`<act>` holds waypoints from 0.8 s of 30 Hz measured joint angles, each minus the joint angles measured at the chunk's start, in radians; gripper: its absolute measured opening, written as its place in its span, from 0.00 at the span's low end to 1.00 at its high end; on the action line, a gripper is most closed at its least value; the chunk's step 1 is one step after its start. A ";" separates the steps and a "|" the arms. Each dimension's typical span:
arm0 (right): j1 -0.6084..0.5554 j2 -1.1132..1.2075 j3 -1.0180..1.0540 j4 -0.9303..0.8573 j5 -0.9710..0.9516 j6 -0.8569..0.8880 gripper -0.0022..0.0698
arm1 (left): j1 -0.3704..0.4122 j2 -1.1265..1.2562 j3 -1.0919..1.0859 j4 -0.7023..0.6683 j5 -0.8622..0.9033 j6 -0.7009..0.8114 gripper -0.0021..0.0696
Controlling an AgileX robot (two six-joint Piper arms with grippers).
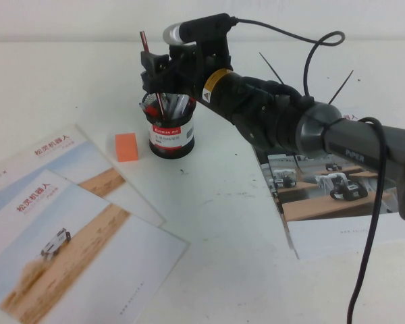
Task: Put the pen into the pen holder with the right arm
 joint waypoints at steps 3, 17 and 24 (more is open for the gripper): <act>0.000 -0.003 0.000 -0.001 0.006 0.000 0.64 | 0.000 0.000 0.000 0.000 0.000 0.000 0.03; 0.000 -0.553 0.460 -0.248 0.052 0.077 0.01 | 0.000 0.000 0.000 0.000 0.000 0.000 0.03; 0.000 -0.908 0.803 -0.312 0.204 0.080 0.00 | 0.000 0.000 0.000 0.000 0.000 0.000 0.03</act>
